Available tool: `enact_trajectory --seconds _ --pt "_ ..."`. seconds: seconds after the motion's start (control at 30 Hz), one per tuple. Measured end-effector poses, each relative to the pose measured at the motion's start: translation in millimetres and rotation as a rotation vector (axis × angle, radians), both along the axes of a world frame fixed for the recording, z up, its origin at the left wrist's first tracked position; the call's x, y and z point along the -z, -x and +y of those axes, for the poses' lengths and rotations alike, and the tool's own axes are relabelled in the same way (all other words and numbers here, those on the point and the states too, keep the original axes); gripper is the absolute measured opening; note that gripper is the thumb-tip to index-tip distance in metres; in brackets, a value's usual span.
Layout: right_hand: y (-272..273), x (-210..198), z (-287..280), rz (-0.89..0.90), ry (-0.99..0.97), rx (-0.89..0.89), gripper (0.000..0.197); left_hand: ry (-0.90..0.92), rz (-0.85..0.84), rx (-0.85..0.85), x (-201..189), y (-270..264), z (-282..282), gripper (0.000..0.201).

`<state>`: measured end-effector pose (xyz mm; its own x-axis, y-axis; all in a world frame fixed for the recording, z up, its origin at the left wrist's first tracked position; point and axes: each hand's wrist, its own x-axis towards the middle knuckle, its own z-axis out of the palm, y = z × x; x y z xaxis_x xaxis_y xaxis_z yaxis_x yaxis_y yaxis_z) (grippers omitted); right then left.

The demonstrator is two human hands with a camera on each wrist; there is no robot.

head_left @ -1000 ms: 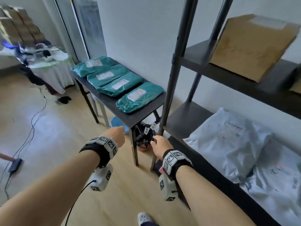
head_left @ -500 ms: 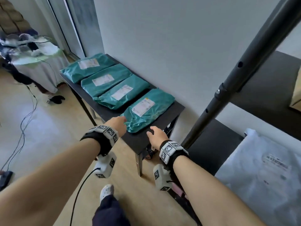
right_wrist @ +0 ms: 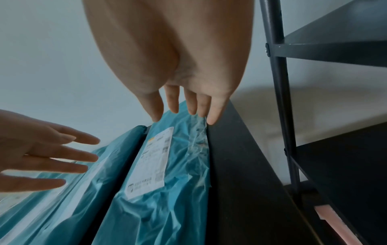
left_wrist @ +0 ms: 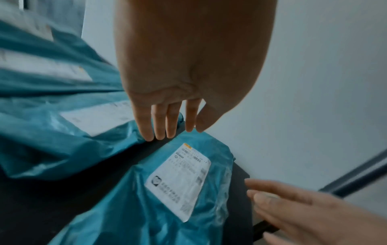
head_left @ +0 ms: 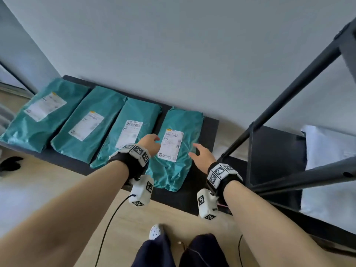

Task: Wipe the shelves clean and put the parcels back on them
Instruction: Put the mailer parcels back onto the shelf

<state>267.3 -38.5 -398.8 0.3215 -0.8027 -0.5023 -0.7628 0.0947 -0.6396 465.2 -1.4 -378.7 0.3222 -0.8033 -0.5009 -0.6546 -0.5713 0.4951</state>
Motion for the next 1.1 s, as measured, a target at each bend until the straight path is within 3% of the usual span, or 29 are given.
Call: enact_trajectory --seconds 0.1,0.27,0.5,0.63,0.93,1.1 --pt "-9.3 6.9 -17.3 -0.006 -0.019 0.051 0.056 -0.010 0.098 -0.019 9.9 -11.2 -24.0 0.038" --pt "-22.6 25.8 -44.8 -0.014 -0.041 0.122 0.060 -0.050 0.062 -0.003 31.8 -26.6 -49.0 0.044" --pt "-26.5 50.6 -55.4 -0.010 -0.082 0.202 0.063 -0.154 0.175 -0.064 52.2 -24.0 -64.8 0.057" --pt "-26.6 60.9 -54.6 -0.027 -0.109 0.256 0.064 -0.172 0.174 -0.115 60.1 -24.2 -69.4 0.054" --pt "-22.0 68.5 -48.6 -0.252 -0.182 0.424 0.073 -0.214 0.197 -0.170 59.6 -21.2 -63.2 0.066" --pt "-12.9 52.8 -33.0 -0.357 -0.163 0.425 0.074 -0.158 0.177 -0.157 50.3 -21.5 -49.9 0.052"
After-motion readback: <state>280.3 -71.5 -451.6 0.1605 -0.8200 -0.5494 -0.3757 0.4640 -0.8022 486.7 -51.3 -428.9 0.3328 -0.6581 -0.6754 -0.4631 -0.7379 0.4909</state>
